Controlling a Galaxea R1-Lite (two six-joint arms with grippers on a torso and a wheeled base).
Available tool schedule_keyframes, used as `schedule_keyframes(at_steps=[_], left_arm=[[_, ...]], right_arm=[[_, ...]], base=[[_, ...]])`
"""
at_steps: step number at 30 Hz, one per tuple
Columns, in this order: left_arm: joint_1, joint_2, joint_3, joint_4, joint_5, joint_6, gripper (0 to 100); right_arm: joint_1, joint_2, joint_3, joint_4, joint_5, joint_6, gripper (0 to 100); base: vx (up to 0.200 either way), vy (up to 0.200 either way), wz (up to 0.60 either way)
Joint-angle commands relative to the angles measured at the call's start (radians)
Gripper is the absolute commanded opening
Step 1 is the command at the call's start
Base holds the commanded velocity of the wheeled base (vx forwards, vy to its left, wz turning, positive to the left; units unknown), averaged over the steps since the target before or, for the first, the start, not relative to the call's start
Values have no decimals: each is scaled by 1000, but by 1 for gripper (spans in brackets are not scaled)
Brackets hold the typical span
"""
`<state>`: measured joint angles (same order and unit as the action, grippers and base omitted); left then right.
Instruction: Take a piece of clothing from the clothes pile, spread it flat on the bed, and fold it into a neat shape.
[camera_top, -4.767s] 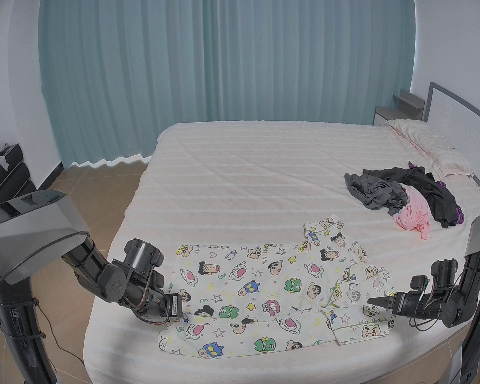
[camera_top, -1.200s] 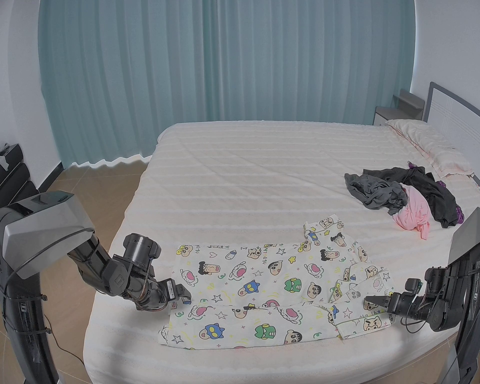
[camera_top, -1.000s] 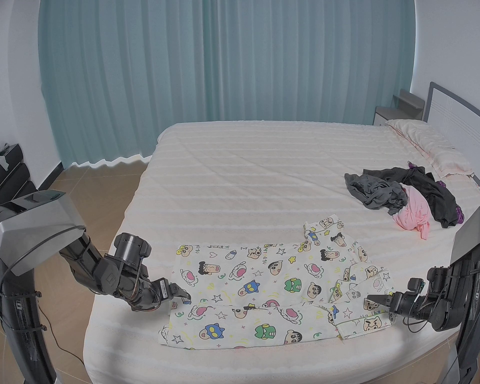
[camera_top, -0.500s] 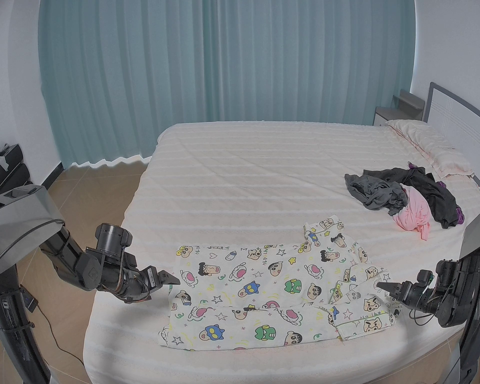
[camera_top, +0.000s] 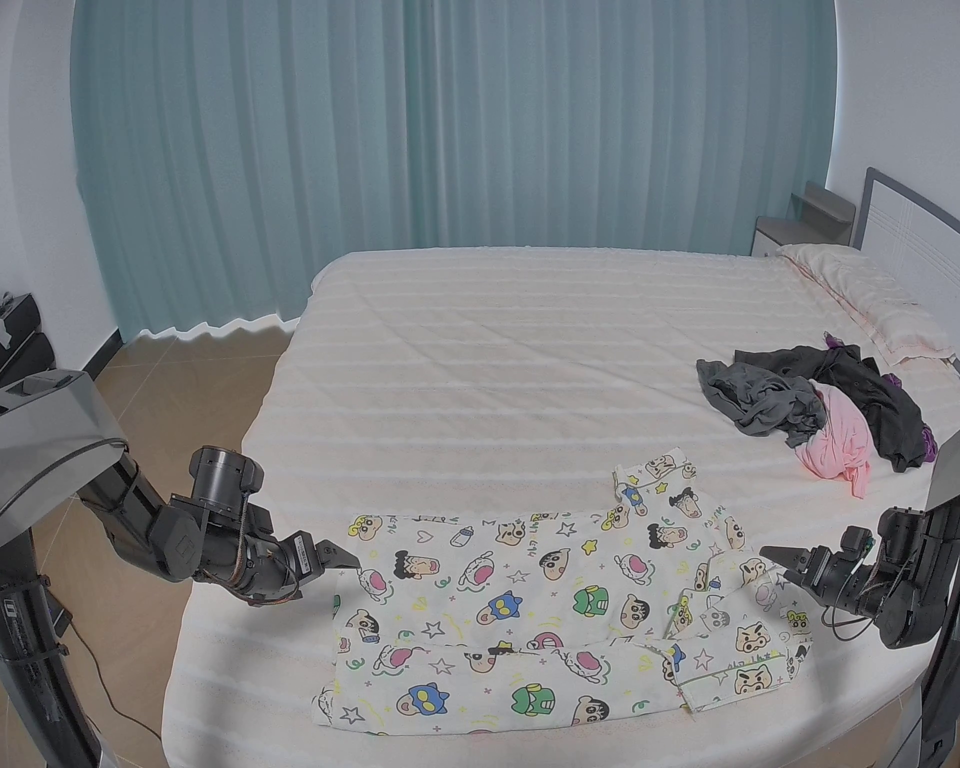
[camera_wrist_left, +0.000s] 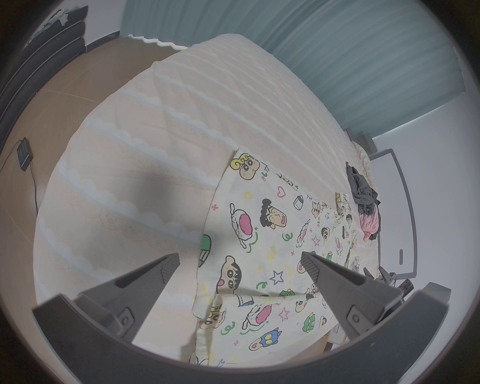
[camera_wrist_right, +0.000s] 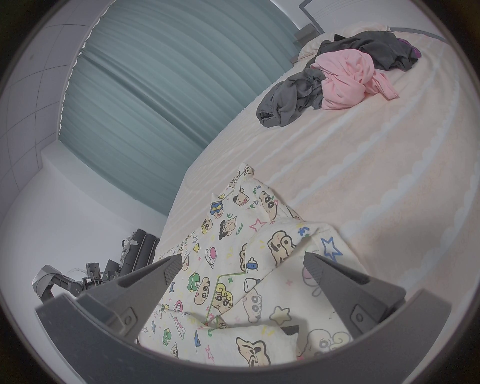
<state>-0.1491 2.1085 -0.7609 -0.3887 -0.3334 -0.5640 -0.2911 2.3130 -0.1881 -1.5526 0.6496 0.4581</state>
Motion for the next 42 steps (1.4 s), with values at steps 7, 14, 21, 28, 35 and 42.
schedule_keyframes(at_steps=[7, 14, 21, 28, 35, 42], left_arm=[[-3, 4, 2, -2, 1, -4, 100], [-10, 4, 5, -1, 1, -4, 100], [-21, 5, 11, -1, 1, -4, 100], [-21, 15, 5, -2, 2, -4, 100], [-20, 57, -80, -15, 10, 1, 100], [13, 145, -184, -90, 2, 21, 100]], right_arm=[[0, -4, -5, -11, 1, 1, 100], [3, -1, -5, -11, 1, 1, 100], [4, -1, -5, -11, -1, 1, 100], [6, 0, -5, -11, 1, 1, 100], [21, 2, -5, -11, -1, -1, 100], [35, 0, 1, -11, -2, -4, 100]], base=[[0, -200, 0], [0, -86, 0], [0, 0, 0], [0, 0, 0], [0, 0, 0], [0, 0, 0]])
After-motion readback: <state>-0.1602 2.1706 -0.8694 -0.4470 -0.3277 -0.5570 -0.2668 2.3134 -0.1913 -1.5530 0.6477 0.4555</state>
